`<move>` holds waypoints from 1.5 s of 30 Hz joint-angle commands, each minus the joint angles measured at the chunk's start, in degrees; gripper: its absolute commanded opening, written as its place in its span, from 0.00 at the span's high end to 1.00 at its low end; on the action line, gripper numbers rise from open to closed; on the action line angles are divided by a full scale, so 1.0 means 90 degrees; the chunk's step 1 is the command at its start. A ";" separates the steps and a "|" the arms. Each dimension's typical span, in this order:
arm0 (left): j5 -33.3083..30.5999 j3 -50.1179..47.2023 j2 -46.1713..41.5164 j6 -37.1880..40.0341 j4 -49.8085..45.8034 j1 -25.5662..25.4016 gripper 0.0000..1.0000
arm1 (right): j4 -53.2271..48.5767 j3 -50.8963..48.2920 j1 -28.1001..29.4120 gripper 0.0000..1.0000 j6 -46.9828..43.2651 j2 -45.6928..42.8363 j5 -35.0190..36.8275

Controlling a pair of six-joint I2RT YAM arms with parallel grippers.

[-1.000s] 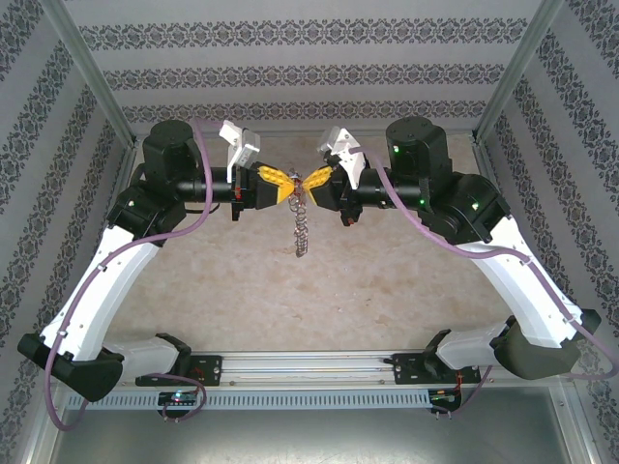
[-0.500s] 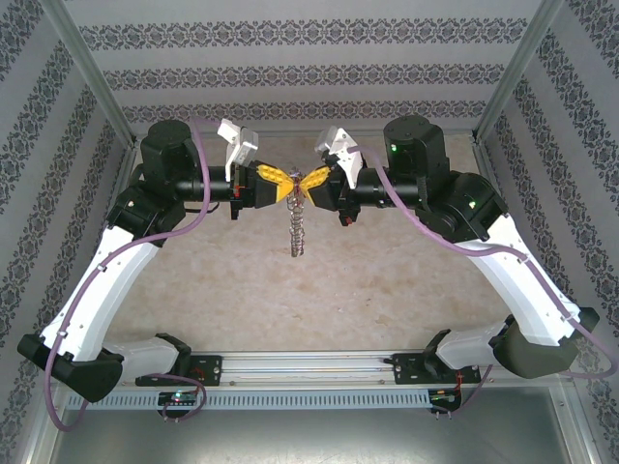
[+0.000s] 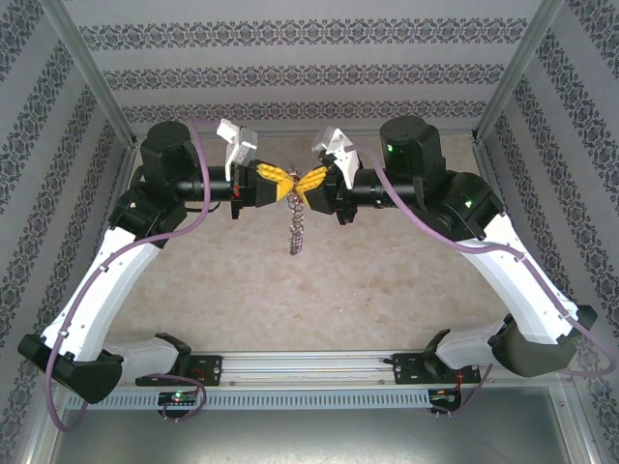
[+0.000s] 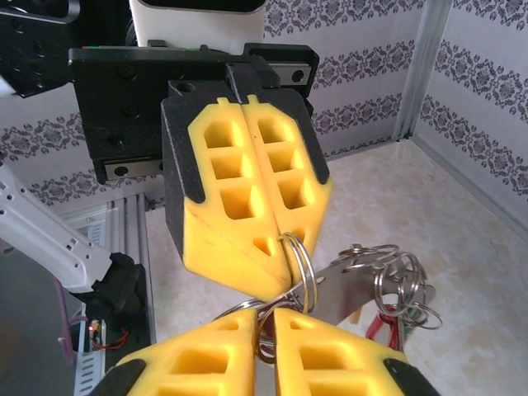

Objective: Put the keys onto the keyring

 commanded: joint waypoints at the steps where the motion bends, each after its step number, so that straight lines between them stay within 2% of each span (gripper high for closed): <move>1: 0.0142 0.0014 -0.0086 -0.0124 0.0585 0.0098 1.00 | 0.0168 0.0088 0.0020 0.85 0.0125 -0.0085 -0.0215; 7: 0.0206 0.0009 -0.0076 -0.0154 0.0607 0.0126 1.00 | 0.0422 0.0108 -0.0097 0.77 0.0140 -0.0228 0.0057; 16: 0.0446 -0.0029 -0.0091 -0.0362 0.0814 0.0125 1.00 | 0.0845 -0.0027 -0.0389 0.80 0.0334 -0.0267 0.0027; 20: 0.0711 -0.0164 -0.0068 -0.0904 0.1408 0.0128 1.00 | 0.0864 -0.0008 -0.0451 0.81 0.0401 -0.0197 -0.0302; 24: 0.0787 -0.0176 -0.0058 -0.1072 0.1607 0.0134 1.00 | 0.0822 -0.0001 -0.0500 0.79 0.0534 -0.0144 -0.0716; 28: 0.0887 -0.0196 -0.0026 -0.1241 0.1787 0.0140 1.00 | 0.0854 -0.0035 -0.0593 0.73 0.0717 -0.0094 -0.1162; 33: 0.0944 -0.0193 0.0017 -0.1383 0.1955 0.0147 1.00 | 0.0871 -0.0125 -0.0629 0.67 0.0776 -0.0112 -0.1283; 45: 0.1063 -0.0231 0.0068 -0.1653 0.2222 0.0148 1.00 | 0.1098 -0.0157 -0.0618 0.75 0.0716 0.0053 -0.1221</move>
